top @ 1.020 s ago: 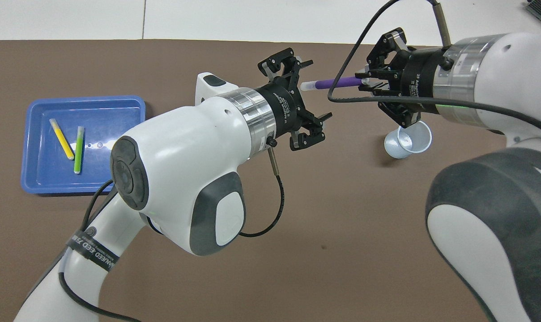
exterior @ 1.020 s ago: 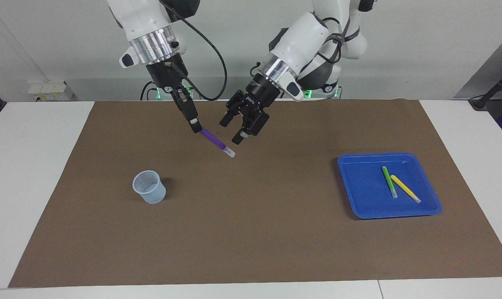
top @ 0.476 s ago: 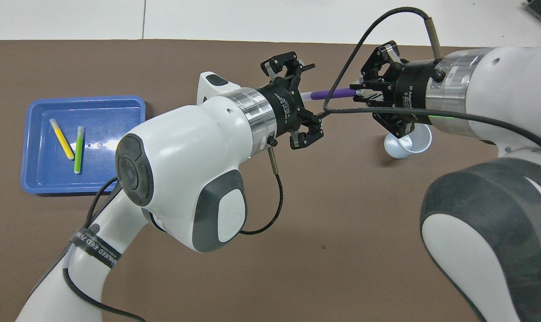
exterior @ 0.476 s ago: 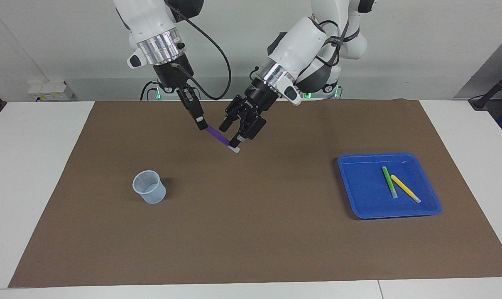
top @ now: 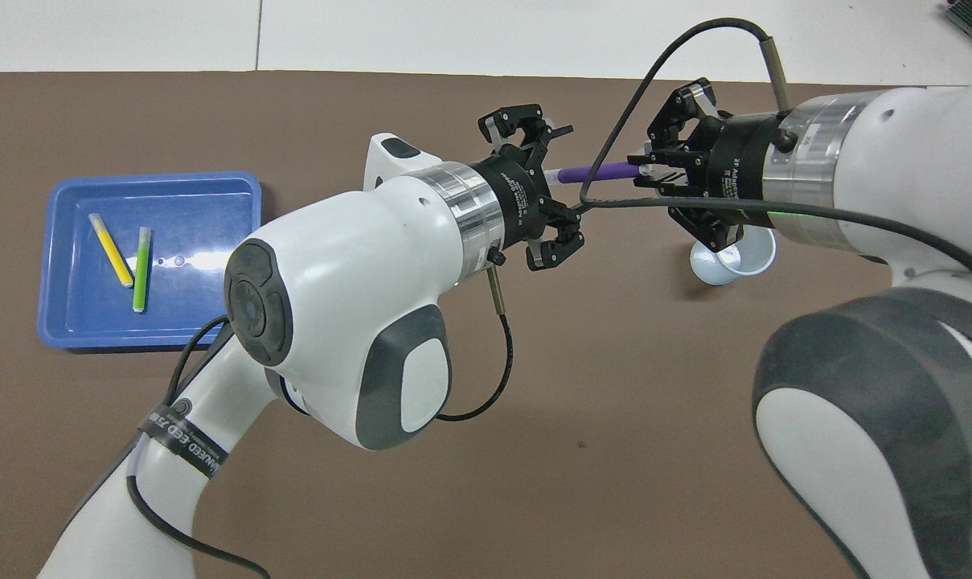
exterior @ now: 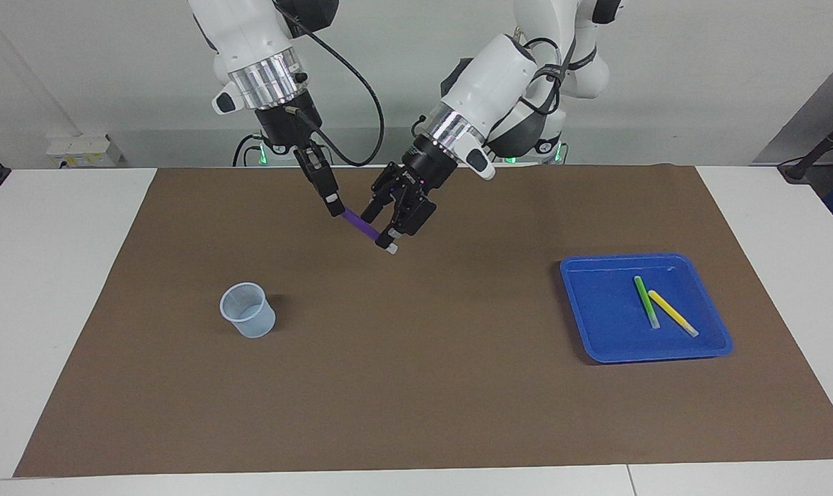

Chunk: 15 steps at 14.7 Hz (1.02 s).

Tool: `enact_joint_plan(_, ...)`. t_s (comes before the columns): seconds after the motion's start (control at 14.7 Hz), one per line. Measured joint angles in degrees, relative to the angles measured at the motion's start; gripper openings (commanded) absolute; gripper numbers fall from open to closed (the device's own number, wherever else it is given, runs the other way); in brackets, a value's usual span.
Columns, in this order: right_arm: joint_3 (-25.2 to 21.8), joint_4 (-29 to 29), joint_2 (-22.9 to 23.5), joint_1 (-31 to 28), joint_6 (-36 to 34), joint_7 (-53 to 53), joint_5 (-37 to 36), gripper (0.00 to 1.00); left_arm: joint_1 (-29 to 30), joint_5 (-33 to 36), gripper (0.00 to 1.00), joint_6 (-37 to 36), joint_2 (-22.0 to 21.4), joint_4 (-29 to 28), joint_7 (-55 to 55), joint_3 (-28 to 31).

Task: Right arm passes pens to left for tray arrangement
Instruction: 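Bring the purple pen to the left gripper and close the left gripper, then open the right gripper and pull the purple pen away with the left gripper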

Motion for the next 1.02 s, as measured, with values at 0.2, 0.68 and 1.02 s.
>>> enact_joint_plan(0.2, 0.0, -0.3, -0.2, 0.0, 0.0, 0.0, 0.0, 0.0, 0.0, 0.0, 0.64, 0.0, 0.0, 0.0, 0.0, 0.0)
enact_joint_plan(0.68, 0.0, -0.5, -0.2, 0.0, 0.1, 0.0, 0.1, 0.0, 0.0, 0.2, 0.27, 0.1, 0.0, 0.0, 0.1, 0.0)
enact_joint_plan(1.02, 0.0, -0.4, -0.3, -0.1, 0.8, 0.0, 0.1, 0.0, -0.3, 0.8, 0.07, -0.2, 0.1, 0.0, 1.3, -0.4)
